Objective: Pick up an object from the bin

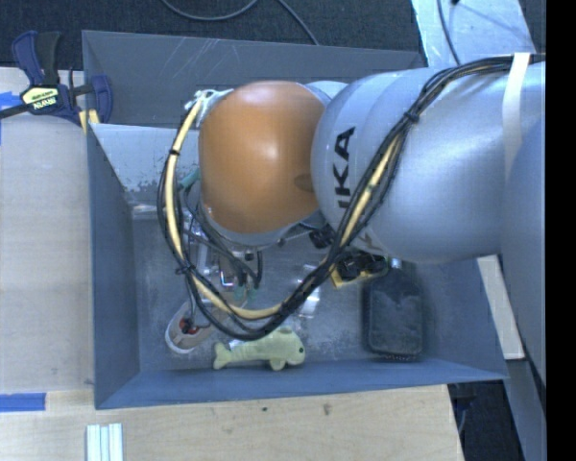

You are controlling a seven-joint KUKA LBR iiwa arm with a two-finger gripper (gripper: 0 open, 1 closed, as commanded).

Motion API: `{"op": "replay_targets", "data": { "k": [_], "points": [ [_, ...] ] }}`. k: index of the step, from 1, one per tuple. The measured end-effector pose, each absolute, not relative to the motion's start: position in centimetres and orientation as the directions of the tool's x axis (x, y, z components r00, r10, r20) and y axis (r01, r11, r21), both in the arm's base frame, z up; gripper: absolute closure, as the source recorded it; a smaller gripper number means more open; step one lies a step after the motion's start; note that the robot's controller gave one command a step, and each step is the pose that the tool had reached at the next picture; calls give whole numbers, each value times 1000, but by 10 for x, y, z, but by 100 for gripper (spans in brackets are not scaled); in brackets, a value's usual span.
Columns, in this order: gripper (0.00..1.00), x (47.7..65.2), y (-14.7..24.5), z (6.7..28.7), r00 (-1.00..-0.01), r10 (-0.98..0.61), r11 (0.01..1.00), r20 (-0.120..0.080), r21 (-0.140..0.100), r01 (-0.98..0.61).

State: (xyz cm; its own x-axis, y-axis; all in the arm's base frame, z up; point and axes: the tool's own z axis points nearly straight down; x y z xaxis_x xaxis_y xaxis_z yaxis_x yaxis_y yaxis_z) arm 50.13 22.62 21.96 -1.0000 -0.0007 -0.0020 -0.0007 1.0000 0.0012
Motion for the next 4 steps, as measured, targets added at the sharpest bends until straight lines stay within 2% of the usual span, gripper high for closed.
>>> {"op": "replay_targets", "data": {
  "k": [1,2,3,4],
  "points": [
    [0,501,215,188,-998,57,998,-7,4,57],
    [0,498,205,114,-999,39,999,-6,3,39],
    [100,493,171,72,-999,-52,999,-15,7,-53],
    [0,492,170,71,-999,-51,999,-12,5,-51]
  ]
}}
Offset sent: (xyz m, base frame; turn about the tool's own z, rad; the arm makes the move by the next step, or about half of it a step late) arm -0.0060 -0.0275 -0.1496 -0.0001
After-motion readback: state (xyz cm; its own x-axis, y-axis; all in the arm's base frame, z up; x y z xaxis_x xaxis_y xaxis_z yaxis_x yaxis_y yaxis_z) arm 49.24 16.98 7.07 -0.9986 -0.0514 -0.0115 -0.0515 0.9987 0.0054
